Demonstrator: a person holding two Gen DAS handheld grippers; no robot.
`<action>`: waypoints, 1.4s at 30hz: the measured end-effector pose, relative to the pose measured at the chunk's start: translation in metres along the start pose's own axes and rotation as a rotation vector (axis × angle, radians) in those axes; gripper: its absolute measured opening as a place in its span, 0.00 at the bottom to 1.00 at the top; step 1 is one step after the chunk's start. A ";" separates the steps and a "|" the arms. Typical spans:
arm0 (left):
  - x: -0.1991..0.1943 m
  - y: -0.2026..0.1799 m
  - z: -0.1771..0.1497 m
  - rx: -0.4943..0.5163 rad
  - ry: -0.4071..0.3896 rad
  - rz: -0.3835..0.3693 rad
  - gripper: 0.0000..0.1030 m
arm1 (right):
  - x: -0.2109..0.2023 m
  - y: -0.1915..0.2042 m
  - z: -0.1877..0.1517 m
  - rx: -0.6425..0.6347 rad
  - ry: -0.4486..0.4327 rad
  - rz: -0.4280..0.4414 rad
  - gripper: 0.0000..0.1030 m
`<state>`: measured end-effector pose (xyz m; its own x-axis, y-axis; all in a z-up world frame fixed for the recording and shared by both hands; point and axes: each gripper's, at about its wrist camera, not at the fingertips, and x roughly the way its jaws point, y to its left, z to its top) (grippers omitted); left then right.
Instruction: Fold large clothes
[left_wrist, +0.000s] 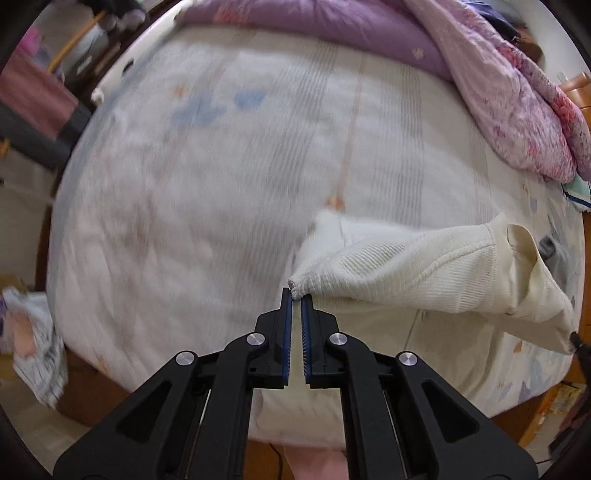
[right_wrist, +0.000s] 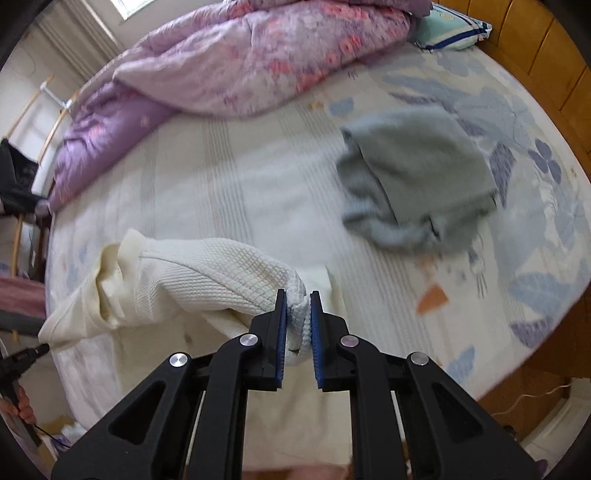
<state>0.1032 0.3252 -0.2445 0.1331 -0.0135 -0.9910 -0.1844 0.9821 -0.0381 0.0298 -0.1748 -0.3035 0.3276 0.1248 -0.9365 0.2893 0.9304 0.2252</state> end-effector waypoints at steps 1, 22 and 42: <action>0.006 0.004 -0.015 -0.001 0.018 0.008 0.03 | 0.000 -0.003 -0.012 0.002 0.003 -0.005 0.11; 0.089 0.043 -0.112 -0.072 0.262 -0.097 0.60 | 0.041 -0.042 -0.166 0.236 0.340 0.019 0.71; 0.213 -0.016 -0.066 -0.665 0.648 -0.302 0.57 | 0.153 -0.021 -0.154 1.303 0.521 0.137 0.49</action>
<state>0.0706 0.2944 -0.4635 -0.2595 -0.5431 -0.7985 -0.7688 0.6166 -0.1695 -0.0642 -0.1223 -0.4932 0.1377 0.5649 -0.8136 0.9897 -0.0451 0.1362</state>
